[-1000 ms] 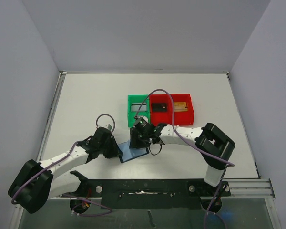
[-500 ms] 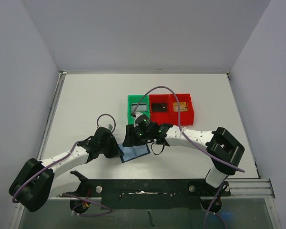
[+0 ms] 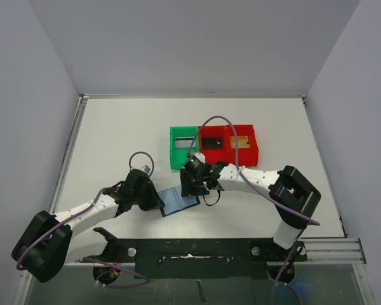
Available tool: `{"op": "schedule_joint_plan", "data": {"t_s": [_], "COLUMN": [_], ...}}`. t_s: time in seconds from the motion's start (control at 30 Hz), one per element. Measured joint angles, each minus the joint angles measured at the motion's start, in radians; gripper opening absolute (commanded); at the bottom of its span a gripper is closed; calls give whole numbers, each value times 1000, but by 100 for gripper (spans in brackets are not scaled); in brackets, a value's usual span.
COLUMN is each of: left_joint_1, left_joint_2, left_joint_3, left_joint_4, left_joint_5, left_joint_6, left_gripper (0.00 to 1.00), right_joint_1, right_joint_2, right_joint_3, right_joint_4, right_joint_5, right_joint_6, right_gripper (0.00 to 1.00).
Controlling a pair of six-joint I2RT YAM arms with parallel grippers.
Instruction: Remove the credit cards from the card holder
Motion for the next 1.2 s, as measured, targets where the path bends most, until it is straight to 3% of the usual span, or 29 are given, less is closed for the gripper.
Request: {"op": "schedule_joint_plan", "data": {"t_s": [0.17, 0.3, 0.4, 0.57, 1.2], "left_joint_1": [0, 0, 0, 0, 0], "left_joint_2": [-1, -2, -3, -3, -46], "left_joint_3": [0, 0, 0, 0, -17], "left_joint_4": [-2, -2, -3, -3, -21], "left_joint_5": [0, 0, -1, -1, -23], "left_joint_6": [0, 0, 0, 0, -12], "left_gripper": [6, 6, 6, 6, 8], "right_joint_1": [21, 45, 64, 73, 73], "right_joint_2": [84, 114, 136, 140, 106], "right_joint_3": [51, 103, 138, 144, 65], "right_joint_4": [-42, -90, -122, -104, 248], "right_joint_5": [20, 58, 90, 64, -320], "right_joint_6": [-16, -24, -35, -51, -53], "right_gripper": [50, 38, 34, 35, 43]}}
